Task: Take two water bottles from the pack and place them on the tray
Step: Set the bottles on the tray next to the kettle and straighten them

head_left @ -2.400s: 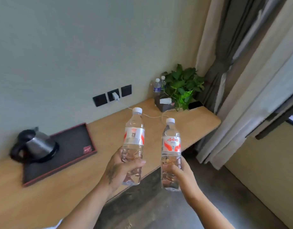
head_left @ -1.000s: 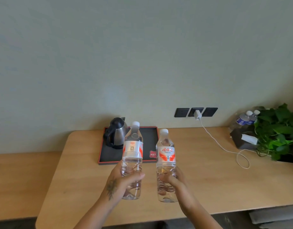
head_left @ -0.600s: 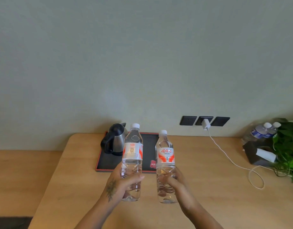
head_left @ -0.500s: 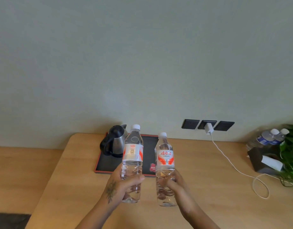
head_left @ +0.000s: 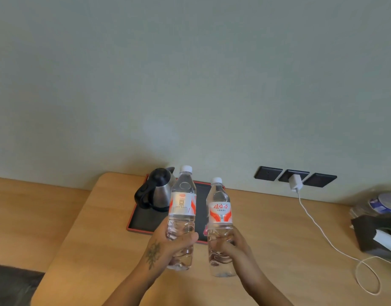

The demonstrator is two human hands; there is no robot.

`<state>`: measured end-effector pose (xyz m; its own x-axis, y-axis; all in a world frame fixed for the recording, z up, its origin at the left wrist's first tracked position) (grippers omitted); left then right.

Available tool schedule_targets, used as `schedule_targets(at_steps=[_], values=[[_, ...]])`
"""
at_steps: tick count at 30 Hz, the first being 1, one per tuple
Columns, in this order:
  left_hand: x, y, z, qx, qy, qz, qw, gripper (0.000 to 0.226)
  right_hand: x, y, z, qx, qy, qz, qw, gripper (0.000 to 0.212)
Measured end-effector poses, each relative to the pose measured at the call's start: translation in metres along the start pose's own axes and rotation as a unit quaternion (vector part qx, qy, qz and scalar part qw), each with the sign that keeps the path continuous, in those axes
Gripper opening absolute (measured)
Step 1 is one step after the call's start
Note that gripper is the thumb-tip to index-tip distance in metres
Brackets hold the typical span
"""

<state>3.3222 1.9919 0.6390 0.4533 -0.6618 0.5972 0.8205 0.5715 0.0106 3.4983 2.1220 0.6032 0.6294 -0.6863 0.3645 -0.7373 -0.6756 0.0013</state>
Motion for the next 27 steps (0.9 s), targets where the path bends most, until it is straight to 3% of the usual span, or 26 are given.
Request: schedule_targets(at_steps=[3,11,15,19,27], values=[[-0.019,-0.006,0.012,-0.024,0.016,-0.004,1.0,0.07,-0.017,0.0,-0.012,-0.001,-0.028,0.003,1.0,0.054],[-0.114,-0.005,0.046,-0.093,0.062,-0.039,0.993,0.075,-0.105,-0.013,-0.041,0.037,-0.068,-0.003,0.997,0.058],[-0.179,0.006,0.04,-0.113,0.083,-0.031,0.99,0.068,-0.156,-0.029,-0.023,0.085,-0.072,0.014,0.994,0.063],[-0.236,0.018,0.019,-0.117,0.089,-0.002,0.989,0.091,-0.201,-0.042,0.009,0.144,-0.078,0.02,0.986,0.071],[-0.326,0.032,-0.033,-0.101,0.109,0.011,0.989,0.1,-0.262,-0.055,0.069,0.223,-0.088,-0.002,0.971,0.076]])
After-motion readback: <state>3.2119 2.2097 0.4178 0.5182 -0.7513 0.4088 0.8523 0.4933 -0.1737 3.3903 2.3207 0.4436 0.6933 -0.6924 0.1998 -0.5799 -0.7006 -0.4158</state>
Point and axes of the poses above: each hand's wrist, its own x-axis away from the middle knuckle, its own y-axis out of the palm, z = x × y, the point moved 5 cm from there along -x, towards the middle knuckle, and after that the axes turned 8 degrees about -y, right-handed, at the moved point
